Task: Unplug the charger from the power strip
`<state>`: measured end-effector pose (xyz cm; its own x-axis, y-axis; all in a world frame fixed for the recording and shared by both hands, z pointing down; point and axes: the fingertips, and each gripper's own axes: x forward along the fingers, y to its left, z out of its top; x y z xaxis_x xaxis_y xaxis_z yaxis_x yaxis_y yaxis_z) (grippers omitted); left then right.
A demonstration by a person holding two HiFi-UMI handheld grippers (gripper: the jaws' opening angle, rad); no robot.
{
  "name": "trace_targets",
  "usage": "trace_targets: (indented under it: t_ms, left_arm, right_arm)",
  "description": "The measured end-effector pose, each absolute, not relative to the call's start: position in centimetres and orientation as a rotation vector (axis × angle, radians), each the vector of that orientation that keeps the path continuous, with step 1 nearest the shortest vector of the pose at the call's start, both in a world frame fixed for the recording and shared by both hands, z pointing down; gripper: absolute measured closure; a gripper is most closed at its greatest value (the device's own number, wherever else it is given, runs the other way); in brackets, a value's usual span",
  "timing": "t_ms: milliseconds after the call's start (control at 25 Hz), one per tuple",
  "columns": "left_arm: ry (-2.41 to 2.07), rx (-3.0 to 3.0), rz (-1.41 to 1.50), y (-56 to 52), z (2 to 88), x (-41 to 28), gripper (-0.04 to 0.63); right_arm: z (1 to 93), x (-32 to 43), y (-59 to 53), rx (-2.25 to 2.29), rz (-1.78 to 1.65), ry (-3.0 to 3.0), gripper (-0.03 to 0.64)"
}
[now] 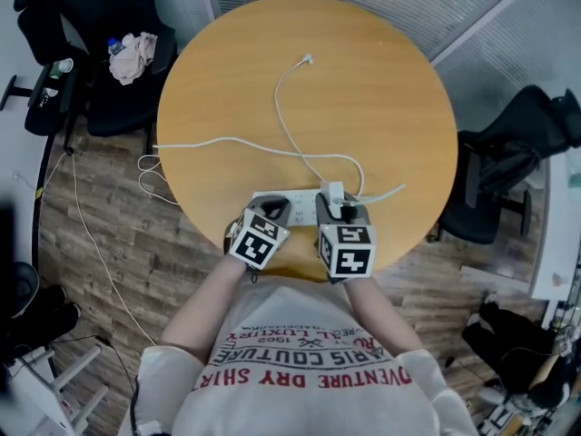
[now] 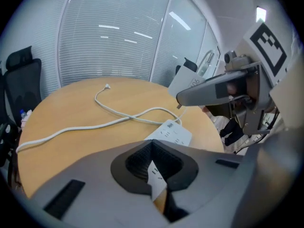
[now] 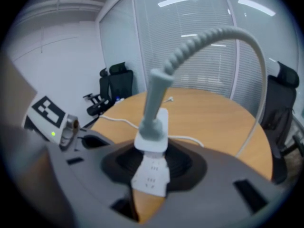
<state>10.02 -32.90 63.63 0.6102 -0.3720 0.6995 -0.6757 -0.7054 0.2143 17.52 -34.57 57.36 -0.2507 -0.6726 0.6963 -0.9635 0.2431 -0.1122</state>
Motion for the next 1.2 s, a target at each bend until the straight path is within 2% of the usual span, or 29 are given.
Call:
trace_targets:
  t_ms: [400,840,1200]
  left_arm:
    - [-1.185,2.538,0.533,-36.1,50.0,7.7,0.561]
    - [-1.362,2.738,0.178,-34.8,38.2,5.7,0.561]
    - [-1.429,2.794,0.092,-33.0,35.5,4.4,0.561]
  right_arm:
    - [48.8,17.4,-35.4,1.505,0.586,-2.264,0.462]
    - [41.0,16.8,-34.5,1.502,0.350,-2.478,0.462]
    - [37.2,15.2,-33.1,1.394,0.186,-2.640,0.462]
